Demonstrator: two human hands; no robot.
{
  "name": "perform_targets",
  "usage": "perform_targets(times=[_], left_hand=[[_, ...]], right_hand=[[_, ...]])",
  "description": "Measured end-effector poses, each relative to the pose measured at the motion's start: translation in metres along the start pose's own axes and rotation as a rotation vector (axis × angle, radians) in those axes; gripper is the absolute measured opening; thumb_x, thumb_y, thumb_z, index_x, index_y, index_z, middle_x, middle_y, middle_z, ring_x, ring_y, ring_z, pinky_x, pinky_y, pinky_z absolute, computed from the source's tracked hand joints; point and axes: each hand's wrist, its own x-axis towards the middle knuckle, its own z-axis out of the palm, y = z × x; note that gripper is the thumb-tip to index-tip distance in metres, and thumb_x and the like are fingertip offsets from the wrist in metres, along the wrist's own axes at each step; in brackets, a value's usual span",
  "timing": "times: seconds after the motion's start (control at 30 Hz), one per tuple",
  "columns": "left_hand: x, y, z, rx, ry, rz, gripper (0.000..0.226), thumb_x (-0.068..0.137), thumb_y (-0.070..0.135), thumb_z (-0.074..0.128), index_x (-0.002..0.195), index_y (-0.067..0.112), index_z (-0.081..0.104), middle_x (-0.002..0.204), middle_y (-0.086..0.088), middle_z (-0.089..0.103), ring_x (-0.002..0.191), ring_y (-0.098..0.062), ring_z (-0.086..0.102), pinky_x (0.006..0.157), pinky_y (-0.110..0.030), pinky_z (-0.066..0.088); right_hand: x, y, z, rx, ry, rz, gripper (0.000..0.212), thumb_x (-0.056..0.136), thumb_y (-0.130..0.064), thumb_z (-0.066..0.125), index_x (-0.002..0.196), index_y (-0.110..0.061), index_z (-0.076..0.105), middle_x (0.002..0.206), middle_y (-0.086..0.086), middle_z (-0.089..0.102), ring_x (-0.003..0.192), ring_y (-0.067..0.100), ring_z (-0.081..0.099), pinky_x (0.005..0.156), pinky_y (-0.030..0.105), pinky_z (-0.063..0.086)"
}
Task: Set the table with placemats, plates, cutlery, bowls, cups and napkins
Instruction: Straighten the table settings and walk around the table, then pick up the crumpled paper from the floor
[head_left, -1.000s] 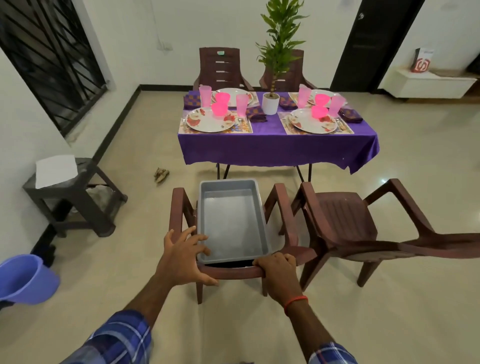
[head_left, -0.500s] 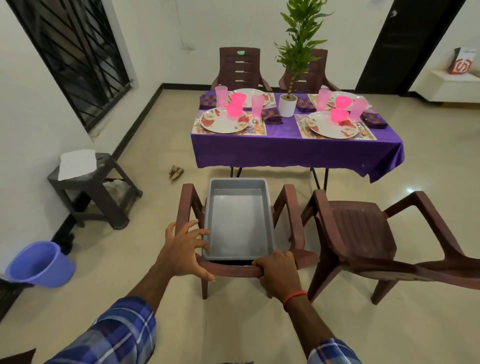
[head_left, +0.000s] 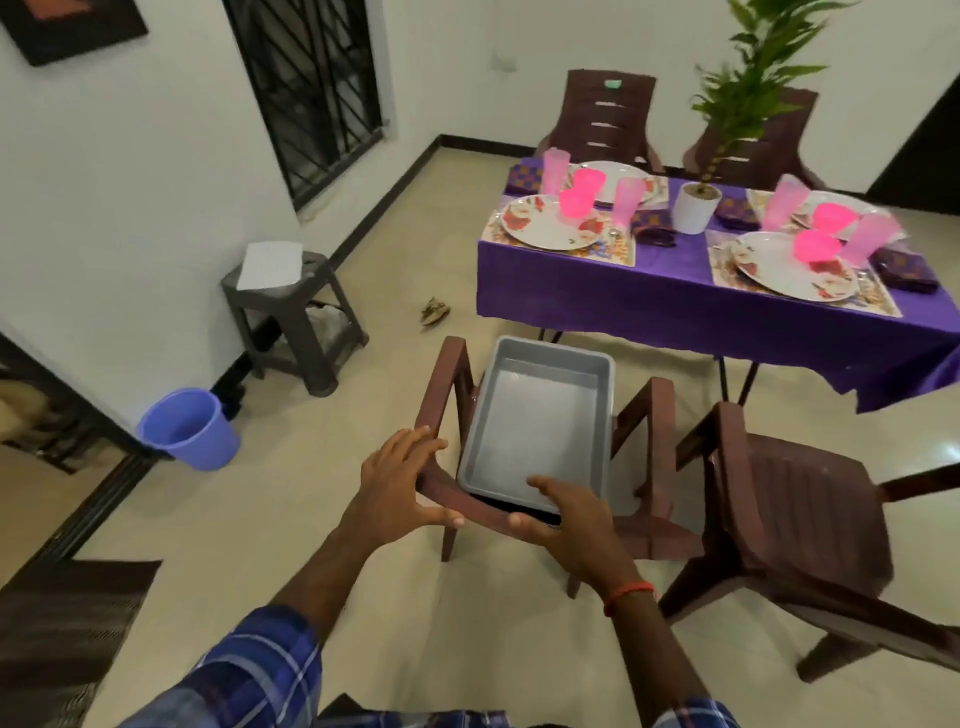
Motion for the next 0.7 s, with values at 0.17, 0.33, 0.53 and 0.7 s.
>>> perform_targets(times=[0.17,0.33,0.53,0.7], left_hand=[[-0.024,-0.014,-0.022,-0.043,0.067,-0.130,0.113,0.063,0.104,0.030,0.152,0.035,0.037,0.164,0.007,0.029,0.153,-0.019,0.022,0.117,-0.056,0.027],[-0.045,-0.023,-0.034,-0.069,0.105,-0.210,0.093,0.077,0.090,0.042,0.152,0.036,0.035,0.166,0.007,0.025,0.154,-0.018,0.017,0.119,-0.055,0.025],[-0.072,-0.046,-0.039,-0.091,0.136,-0.252,0.083,0.082,0.079,0.051,0.152,0.037,0.035,0.165,0.008,0.025,0.153,-0.017,0.017,0.116,-0.052,0.028],[-0.097,-0.078,-0.057,-0.133,0.160,-0.292,0.077,0.087,0.071,0.060,0.152,0.038,0.035,0.163,0.010,0.026,0.152,-0.013,0.016,0.116,-0.049,0.027]], right_hand=[[0.019,-0.016,0.016,0.044,0.079,-0.046,0.094,0.076,-0.089,0.037,0.147,-0.028,0.045,0.137,-0.004,0.060,0.127,0.017,0.053,0.108,0.042,0.038],[0.035,-0.034,0.036,-0.011,0.104,-0.128,0.062,0.087,-0.061,0.064,0.138,-0.027,0.056,0.130,-0.005,0.063,0.121,0.022,0.053,0.103,0.041,0.039],[0.048,-0.078,0.050,-0.098,0.162,-0.230,0.045,0.085,-0.049,0.073,0.126,-0.031,0.062,0.121,-0.006,0.061,0.121,0.021,0.048,0.095,0.036,0.032],[0.057,-0.123,0.066,-0.076,0.225,-0.321,0.035,0.086,-0.041,0.074,0.117,-0.029,0.063,0.115,-0.007,0.061,0.115,0.020,0.051,0.091,0.035,0.035]])
